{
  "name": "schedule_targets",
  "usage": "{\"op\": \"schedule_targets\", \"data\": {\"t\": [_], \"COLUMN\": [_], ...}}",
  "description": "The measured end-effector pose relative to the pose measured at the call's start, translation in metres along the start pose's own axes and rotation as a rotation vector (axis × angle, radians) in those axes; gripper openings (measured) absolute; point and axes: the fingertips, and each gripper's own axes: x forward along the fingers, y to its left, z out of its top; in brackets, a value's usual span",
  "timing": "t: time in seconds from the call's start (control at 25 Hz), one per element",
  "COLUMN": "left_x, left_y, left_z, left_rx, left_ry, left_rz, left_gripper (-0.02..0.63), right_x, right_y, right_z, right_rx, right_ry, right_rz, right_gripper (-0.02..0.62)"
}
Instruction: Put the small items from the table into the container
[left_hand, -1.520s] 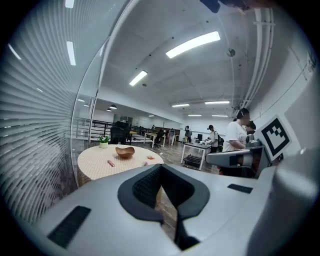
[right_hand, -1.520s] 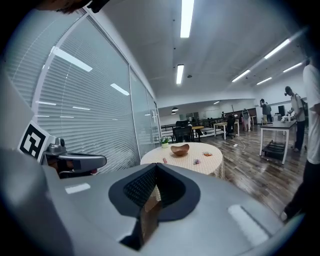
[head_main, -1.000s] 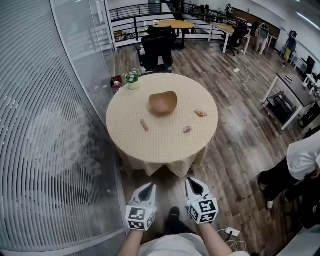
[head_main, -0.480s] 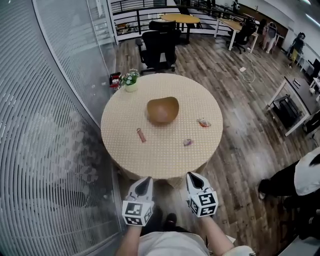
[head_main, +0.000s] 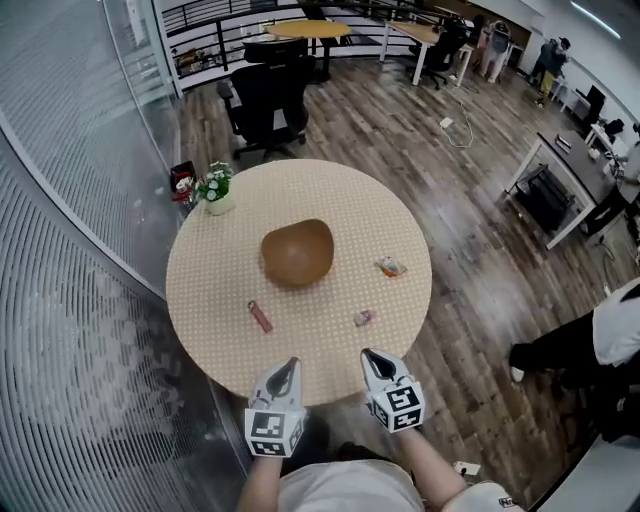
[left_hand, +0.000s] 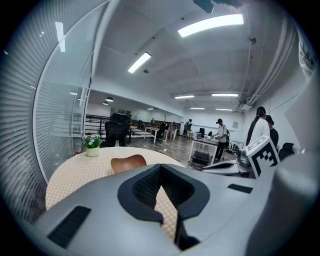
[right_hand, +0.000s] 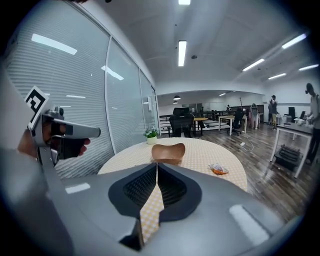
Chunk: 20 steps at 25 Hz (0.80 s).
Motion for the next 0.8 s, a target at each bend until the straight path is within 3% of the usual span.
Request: {"op": "schedule_targets", "data": {"t": [0.2, 0.36, 0.8], "left_x": [0.048, 0.076, 0.132], "left_y": [0.040, 0.053, 0.060], "left_z": [0.009, 0.009, -0.008], "left_rx": [0.009, 0.002, -0.045], "left_ry": [0.020, 0.050, 0.111], "left_rz": [-0.052, -0.080, -0.093], "left_gripper": [0.006, 0.006, 0.006], "right_x": [0.059, 0.088, 0.157], "right_y": [-0.027, -0.049, -0.112], "right_z": [-0.011, -0.027, -0.089], "right_rx": [-0.007, -0.007, -0.004], "right_ry": [0.069, 0.135, 0.304], "right_rz": [-0.054, -0.087, -0.152], "right_gripper": [0.008, 0.048, 0.257]}}
